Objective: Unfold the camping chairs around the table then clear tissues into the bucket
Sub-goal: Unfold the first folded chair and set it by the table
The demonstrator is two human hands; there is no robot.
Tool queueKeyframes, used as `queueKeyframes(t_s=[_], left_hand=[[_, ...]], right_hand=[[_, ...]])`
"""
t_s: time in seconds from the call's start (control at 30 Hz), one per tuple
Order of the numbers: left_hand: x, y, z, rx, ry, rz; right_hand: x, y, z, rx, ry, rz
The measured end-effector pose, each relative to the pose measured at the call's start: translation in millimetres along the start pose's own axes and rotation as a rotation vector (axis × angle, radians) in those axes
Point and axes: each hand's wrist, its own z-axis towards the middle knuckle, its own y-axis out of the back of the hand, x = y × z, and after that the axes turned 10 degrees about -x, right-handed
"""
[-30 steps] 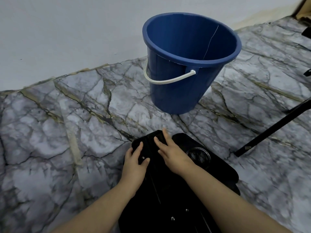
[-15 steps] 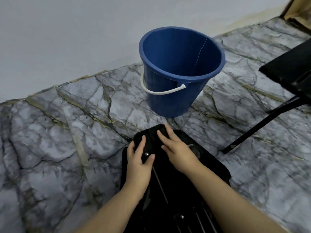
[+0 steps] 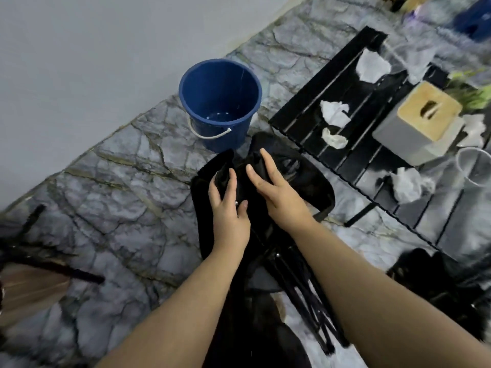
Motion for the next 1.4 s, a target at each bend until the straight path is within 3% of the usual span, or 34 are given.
queueKeyframes(t_s=[0.33,0.4,0.47,0.57,0.63,0.7,0.97,1.2,1.33,1.4], left_hand=[[-91.4,62.7,-89.9,0.129,-0.394,-0.071],[-97.9,76.0,-113.0,0.184,-0.368,-0.086],[-100.6,90.1,-133.1,0.278,-0.295,-0.121],[-107.5,110.5,-153.1,0.485,-0.026,-0.304],[-114.8,118.8,-166.1,0.608,-0.045,-0.164],[-124.3,127.3,-177.7,0.641,-0.176,0.028],[-126.7,186.5,-165.2,0.684,-0.36,0.169],[-99.9,265.7,-107.5,0.804,-0.298,0.081],[-64.6,299.7,-89.3,0.718,-0.2,0.075],[-56.3,313.3,-81.0,0.751,-0.226,0.094]], right_hand=[[87.0,113.9,-100.1,-0.353,-0.095,-0.039],[108.9,133.0,-127.0,-0.383,-0.215,0.001],[135.5,154.2,-156.2,-0.371,-0.461,0.176],[158.8,179.5,-201.6,-0.375,-0.696,0.394],[172.5,193.3,-225.8,-0.385,-0.775,0.361],[186.5,202.3,-247.4,-0.439,-0.828,0.291],[244.5,200.2,-311.1,-0.739,-0.958,0.374],[288.5,157.9,-364.6,-0.893,-1.092,0.483],[304.6,131.1,-386.9,-0.963,-1.175,0.483],[305.7,130.0,-389.3,-0.958,-1.173,0.502]])
